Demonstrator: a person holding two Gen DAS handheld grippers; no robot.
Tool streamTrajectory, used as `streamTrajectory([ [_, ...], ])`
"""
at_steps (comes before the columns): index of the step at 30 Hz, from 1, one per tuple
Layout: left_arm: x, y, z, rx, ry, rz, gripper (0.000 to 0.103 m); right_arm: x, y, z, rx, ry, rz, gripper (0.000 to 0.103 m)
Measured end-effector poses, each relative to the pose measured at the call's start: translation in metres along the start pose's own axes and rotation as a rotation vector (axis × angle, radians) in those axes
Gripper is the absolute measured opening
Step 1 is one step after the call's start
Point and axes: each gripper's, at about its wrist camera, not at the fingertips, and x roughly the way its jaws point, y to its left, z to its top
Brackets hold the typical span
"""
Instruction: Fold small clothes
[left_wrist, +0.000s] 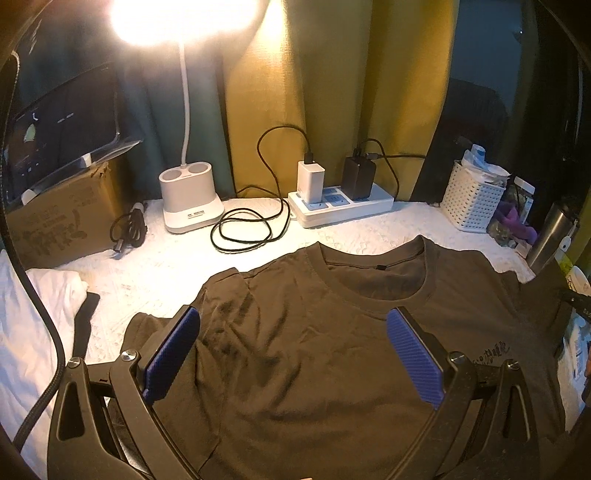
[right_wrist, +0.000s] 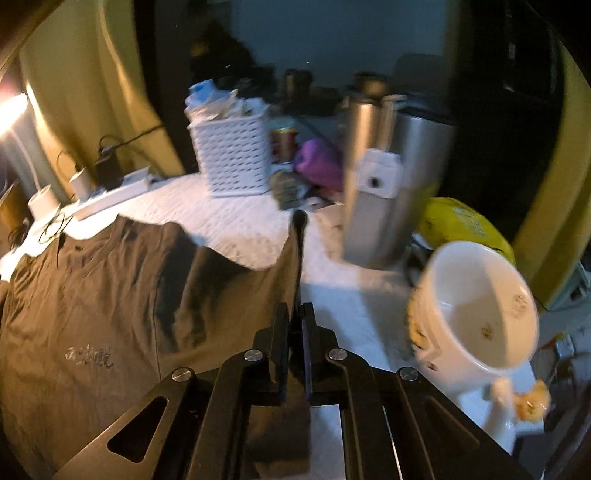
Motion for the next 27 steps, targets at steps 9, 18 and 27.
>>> streamTrajectory([
  [9,-0.016,0.019,-0.007,-0.023,-0.019,-0.011,0.1,-0.03,0.013,0.0,0.005,-0.049,-0.021,0.005],
  [18,-0.027,0.048,-0.017,-0.044,-0.039,-0.036,0.1,-0.055,0.085,0.022,-0.095,-0.112,0.047,0.005],
  [27,-0.037,0.072,-0.025,-0.047,-0.069,-0.061,0.1,-0.04,0.161,0.019,-0.196,-0.062,0.11,0.005],
])
